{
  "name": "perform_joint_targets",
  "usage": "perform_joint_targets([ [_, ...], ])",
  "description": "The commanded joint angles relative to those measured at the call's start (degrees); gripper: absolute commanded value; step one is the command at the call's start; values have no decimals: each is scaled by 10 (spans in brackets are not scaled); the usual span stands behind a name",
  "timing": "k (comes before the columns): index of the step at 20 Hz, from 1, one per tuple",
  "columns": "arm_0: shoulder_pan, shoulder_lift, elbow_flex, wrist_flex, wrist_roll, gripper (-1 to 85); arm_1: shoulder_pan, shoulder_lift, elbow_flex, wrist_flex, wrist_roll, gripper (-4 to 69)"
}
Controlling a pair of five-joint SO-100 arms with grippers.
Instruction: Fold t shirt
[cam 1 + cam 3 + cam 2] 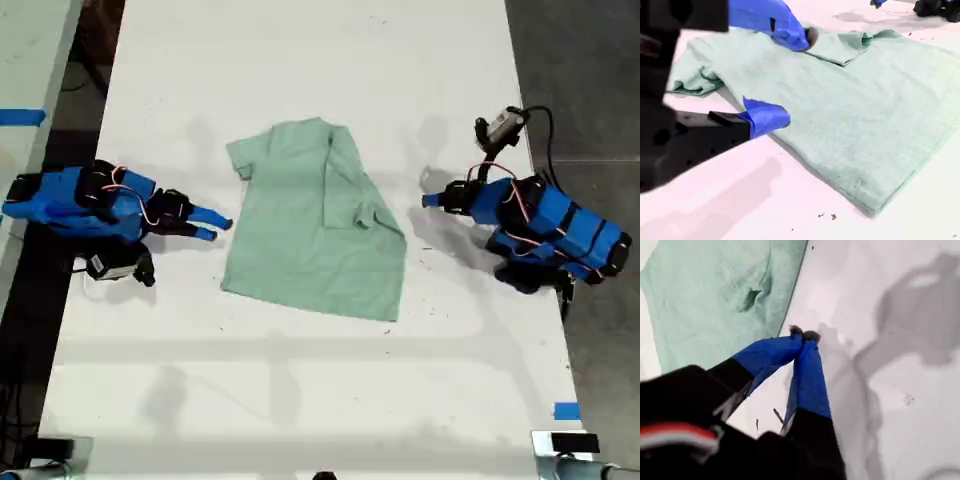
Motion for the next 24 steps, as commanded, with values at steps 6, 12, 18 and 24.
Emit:
perform_joint_targets([
  [6, -132, 6, 4, -3, 48, -1, 6, 9, 12, 38, 39, -6],
  [12, -132, 6, 4, -3, 48, -1, 5, 9, 12, 38, 39, -6],
  [18, -166, -29, -47, -24, 49, -2, 9, 9, 12, 37, 38, -6],
  [24, -389, -592, -425, -105, 346, 151, 7, 9, 12, 37, 38, -6],
])
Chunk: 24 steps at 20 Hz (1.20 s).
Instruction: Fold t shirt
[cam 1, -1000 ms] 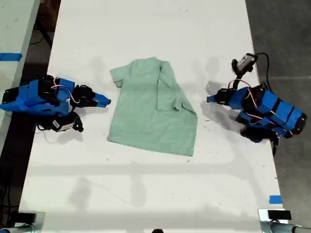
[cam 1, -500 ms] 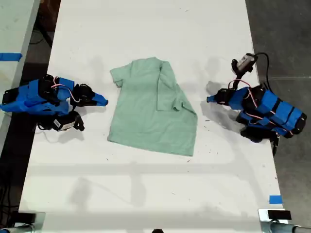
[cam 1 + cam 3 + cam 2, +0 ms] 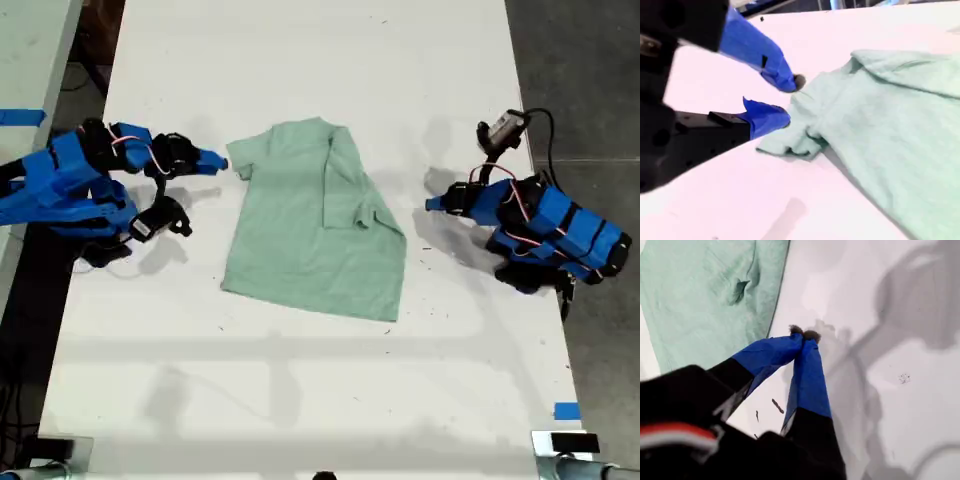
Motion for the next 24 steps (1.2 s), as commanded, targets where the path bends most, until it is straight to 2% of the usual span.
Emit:
perform_joint_targets([
  [1, -97, -246, -171, -51, 122, 155, 3, 8, 12, 0, 6, -6],
  [5, -157, -483, -317, -43, 178, 156, 2, 8, 12, 0, 4, -6],
  [13, -225, -659, -379, -33, 192, 157, 1, 8, 12, 1, 6, -6],
  [19, -200, -744, -475, -9, 185, 163, 1, 8, 12, 1, 6, -6],
  [20, -196, -768, -497, 0, 185, 140, 1, 8, 12, 1, 6, -6],
  [22, -197, -817, -532, 32, 167, -2, 0, 8, 12, 1, 6, -6],
  [24, -204, -829, -541, 55, 143, -2, 0, 8, 12, 2, 6, -6],
])
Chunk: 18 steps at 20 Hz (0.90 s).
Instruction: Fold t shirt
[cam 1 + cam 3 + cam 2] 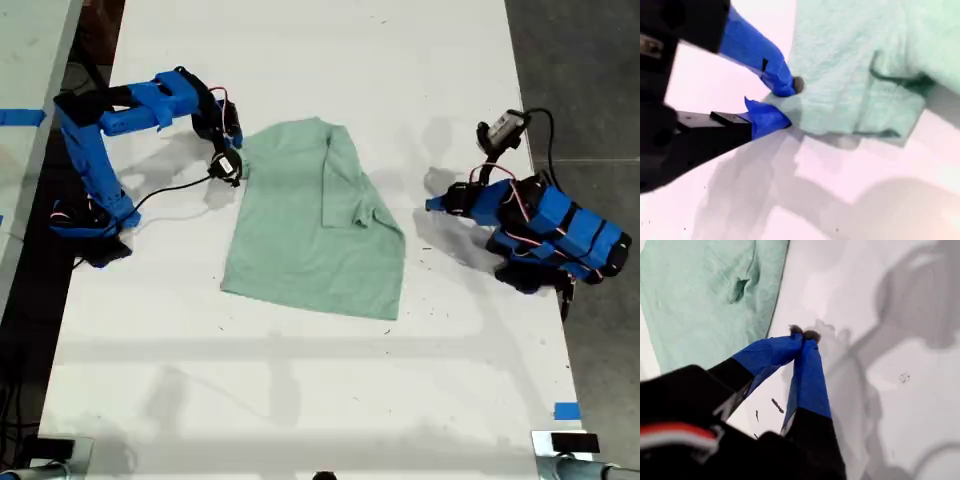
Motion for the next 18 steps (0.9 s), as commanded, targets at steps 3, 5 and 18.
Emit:
perform_joint_targets([
  [3, 31, 54, -56, 78, -45, -2, 0, 8, 12, 0, 5, -6],
  [5, 88, 92, -129, 123, -73, -2, 0, 8, 12, 0, 5, -6],
  [18, 296, -59, -442, 161, -174, 142, -1, 8, 11, 0, 5, -6],
])
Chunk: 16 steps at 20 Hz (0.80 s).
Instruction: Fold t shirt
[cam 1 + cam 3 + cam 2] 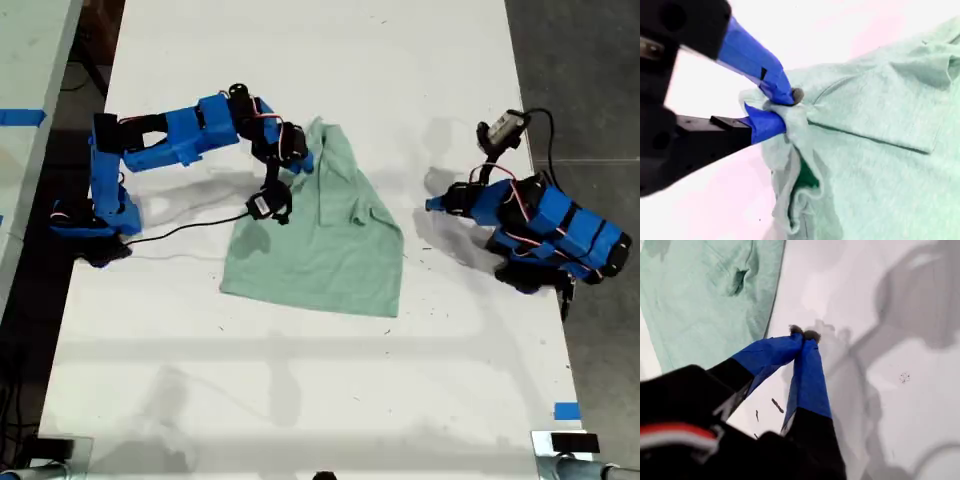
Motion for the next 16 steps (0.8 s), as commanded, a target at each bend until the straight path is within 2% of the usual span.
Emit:
perform_joint_targets([
  [1, -2, 28, -39, 14, -19, 149, 0, 8, 11, 0, 5, -6],
  [3, -19, 63, -39, 38, -3, 126, 0, 8, 11, 0, 5, -6],
  [6, -44, 168, -32, 83, 15, -1, 0, 8, 11, 0, 5, -6],
  [9, -40, 352, 62, 118, 30, -2, -1, 8, 11, 0, 5, -6],
  [10, -22, 445, 149, 106, 21, -2, -1, 8, 11, 0, 5, -6],
  [11, -4, 551, 263, 59, 13, -2, -1, 8, 11, 0, 5, -6],
  [13, -19, 764, 494, -36, 2, -2, -1, 8, 11, 0, 5, -6],
  [16, -29, 935, 698, -98, 2, -2, 0, 8, 11, -1, 5, -6],
])
